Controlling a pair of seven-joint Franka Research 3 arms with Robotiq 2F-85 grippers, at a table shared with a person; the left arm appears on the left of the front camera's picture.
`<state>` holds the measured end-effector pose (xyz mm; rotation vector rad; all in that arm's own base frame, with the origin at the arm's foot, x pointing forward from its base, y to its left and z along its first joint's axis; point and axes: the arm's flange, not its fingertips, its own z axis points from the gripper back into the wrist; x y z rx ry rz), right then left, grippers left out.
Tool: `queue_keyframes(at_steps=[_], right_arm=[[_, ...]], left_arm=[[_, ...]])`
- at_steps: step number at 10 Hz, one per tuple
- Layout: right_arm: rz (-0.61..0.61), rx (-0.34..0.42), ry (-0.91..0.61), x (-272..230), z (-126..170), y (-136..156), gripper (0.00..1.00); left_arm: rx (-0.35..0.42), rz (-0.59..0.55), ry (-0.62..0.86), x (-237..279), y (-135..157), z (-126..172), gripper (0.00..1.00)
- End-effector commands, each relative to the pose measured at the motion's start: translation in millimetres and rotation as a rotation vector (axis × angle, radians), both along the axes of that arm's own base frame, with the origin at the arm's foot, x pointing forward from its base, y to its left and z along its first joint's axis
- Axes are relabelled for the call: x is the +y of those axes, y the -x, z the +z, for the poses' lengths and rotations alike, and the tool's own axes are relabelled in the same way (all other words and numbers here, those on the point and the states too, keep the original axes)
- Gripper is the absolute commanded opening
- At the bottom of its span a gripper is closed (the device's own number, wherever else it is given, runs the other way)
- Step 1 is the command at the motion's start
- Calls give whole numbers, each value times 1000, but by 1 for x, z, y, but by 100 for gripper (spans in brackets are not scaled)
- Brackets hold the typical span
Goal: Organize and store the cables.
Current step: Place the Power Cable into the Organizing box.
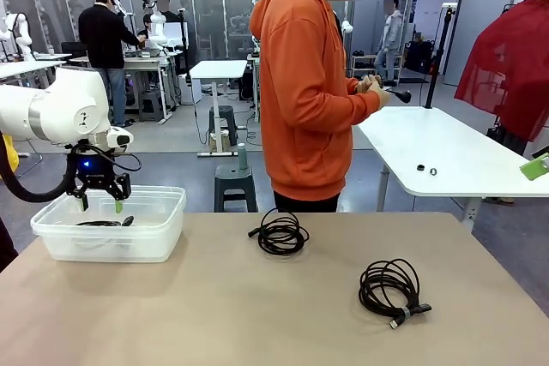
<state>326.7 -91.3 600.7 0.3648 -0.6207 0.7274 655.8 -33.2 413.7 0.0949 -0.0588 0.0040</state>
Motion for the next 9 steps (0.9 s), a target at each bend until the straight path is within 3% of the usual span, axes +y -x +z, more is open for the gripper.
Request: queue_keyframes(at_steps=[1, 2, 3, 9], right_arm=[[15, -7, -7, -1, 0, 1, 100], [15, -7, -7, -1, 0, 1, 100], [15, -7, -7, -1, 0, 1, 100], [15, -7, -7, -1, 0, 1, 100]], left_arm=[[-13, 24, 55, 5, 13, 3, 100], [-9, -16, 75, 4, 18, 4, 100], [-1, 8, 15, 0, 2, 2, 100], [-1, 8, 15, 0, 2, 2, 100]])
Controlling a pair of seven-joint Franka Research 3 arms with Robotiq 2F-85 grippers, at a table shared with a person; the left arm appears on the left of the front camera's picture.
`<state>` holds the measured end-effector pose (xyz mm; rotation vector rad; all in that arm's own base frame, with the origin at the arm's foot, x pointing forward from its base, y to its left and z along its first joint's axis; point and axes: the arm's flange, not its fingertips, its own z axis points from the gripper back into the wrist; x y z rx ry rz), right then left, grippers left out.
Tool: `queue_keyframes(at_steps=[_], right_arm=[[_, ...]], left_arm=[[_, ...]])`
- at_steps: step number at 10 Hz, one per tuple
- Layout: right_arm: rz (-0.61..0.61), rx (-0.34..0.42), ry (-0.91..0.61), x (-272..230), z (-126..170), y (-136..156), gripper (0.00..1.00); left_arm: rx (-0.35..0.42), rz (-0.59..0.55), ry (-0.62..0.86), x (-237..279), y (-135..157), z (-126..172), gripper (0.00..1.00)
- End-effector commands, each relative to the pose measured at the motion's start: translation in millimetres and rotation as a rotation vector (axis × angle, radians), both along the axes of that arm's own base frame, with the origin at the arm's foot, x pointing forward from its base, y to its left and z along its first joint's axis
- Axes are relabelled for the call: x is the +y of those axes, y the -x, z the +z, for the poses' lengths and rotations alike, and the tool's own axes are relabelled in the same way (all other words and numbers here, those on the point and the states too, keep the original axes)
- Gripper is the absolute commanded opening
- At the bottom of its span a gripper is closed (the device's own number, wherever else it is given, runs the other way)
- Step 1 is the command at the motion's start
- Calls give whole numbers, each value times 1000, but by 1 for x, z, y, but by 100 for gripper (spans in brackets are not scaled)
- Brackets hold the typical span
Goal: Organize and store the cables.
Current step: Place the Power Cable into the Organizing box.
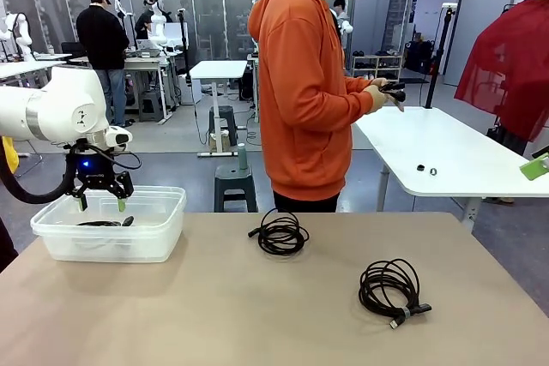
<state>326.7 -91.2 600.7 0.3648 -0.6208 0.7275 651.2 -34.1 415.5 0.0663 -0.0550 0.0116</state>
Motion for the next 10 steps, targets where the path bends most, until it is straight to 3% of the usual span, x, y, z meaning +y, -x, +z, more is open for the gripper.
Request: queue_keyframes(at_steps=[1, 9, 10], right_arm=[[15, -7, -7, -1, 0, 1, 100], [15, -7, -7, -1, 0, 1, 100], [15, -7, -7, -1, 0, 1, 100]], left_arm=[[-4, 1, -14, 1, -3, 0, 100], [0, 0, 0, 0, 0, 0, 100], [-36, -30, 36, 0, 11, 16, 100]])
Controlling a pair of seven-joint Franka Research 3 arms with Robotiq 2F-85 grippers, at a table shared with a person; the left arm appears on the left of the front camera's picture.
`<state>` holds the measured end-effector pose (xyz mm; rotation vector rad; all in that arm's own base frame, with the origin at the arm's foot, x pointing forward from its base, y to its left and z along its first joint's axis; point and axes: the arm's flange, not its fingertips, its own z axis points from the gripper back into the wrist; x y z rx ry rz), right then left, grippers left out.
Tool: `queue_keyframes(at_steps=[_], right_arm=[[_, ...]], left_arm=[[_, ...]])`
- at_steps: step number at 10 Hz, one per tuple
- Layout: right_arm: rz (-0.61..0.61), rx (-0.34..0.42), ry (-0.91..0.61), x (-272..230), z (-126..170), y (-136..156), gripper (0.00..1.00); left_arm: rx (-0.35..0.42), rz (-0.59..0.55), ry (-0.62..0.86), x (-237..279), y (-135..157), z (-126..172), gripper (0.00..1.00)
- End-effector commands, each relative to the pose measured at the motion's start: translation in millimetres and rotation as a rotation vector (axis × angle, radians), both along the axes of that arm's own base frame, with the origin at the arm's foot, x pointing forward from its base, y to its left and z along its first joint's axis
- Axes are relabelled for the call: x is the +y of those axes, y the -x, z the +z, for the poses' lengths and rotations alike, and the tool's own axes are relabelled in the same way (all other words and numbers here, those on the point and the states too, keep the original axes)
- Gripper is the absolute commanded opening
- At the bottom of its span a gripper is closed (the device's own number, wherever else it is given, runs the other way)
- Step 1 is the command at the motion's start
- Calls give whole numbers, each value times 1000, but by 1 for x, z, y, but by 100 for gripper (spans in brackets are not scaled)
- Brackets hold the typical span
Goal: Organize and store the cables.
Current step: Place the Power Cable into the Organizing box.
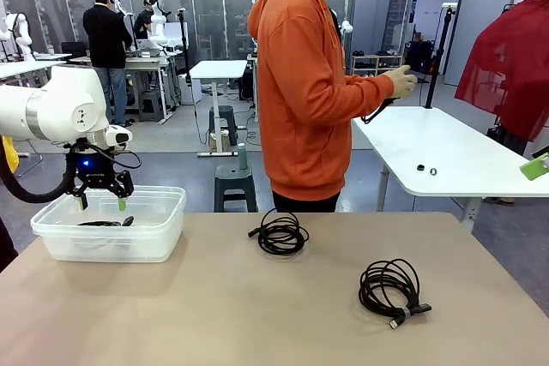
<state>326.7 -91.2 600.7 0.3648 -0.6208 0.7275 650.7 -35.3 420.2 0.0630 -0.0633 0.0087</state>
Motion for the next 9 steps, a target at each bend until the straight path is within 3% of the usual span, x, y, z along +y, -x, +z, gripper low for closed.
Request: queue_keyframes(at_steps=[1, 3, 4, 9], right_arm=[[15, -7, -7, -1, 0, 1, 100], [15, -7, -7, -1, 0, 1, 100], [15, -7, -7, -1, 0, 1, 100], [15, -7, -7, -1, 0, 1, 100]], left_arm=[[-74, -68, 65, -1, 23, 29, 100], [-157, -189, 100, -10, 61, 64, 100], [-155, -239, 106, -13, 78, 73, 100], [-285, -445, 153, -15, 171, 97, 100]])
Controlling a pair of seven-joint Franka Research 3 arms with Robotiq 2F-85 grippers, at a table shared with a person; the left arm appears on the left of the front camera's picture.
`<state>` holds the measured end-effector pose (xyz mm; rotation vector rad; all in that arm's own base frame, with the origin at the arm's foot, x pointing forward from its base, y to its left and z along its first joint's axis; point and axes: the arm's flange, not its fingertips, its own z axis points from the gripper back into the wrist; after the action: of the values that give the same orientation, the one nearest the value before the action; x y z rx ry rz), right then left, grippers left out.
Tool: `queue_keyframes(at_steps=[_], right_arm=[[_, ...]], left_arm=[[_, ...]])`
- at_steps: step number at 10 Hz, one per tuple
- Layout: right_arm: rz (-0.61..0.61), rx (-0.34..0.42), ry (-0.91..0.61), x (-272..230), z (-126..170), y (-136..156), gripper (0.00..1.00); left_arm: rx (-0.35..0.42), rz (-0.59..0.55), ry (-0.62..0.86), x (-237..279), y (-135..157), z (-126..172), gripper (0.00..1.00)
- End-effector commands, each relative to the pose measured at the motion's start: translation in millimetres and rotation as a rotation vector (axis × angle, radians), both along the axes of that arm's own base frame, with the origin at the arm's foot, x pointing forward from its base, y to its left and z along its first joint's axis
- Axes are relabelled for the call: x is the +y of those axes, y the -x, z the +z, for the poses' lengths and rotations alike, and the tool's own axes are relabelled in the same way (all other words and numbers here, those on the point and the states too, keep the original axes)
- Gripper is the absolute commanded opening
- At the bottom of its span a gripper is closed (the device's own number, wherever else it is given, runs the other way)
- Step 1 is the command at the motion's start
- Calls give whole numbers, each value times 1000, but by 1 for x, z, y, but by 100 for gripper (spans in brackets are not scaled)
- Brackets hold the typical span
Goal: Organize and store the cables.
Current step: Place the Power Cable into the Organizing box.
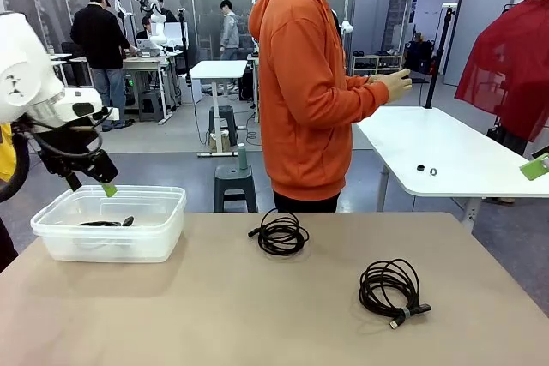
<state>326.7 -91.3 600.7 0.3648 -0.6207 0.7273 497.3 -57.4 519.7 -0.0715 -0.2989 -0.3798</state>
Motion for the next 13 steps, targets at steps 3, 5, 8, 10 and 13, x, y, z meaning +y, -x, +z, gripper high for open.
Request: queue_keyframes(at_steps=[3, 5, 8, 10, 13], right_arm=[[15, -7, -7, -1, 0, 1, 100], [15, -7, -7, -1, 0, 1, 100], [15, -7, -7, -1, 0, 1, 100], [15, -7, -7, -1, 0, 1, 100], [15, -7, -7, -1, 0, 1, 100]], left_arm=[[-125, -128, 44, -1, 61, 20, 100], [-184, -205, 51, 1, 84, 24, 100], [-234, -267, 91, 6, 107, 22, 100], [-264, -278, 114, 10, 112, 22, 100], [-218, -254, 69, 6, 110, 27, 100]])
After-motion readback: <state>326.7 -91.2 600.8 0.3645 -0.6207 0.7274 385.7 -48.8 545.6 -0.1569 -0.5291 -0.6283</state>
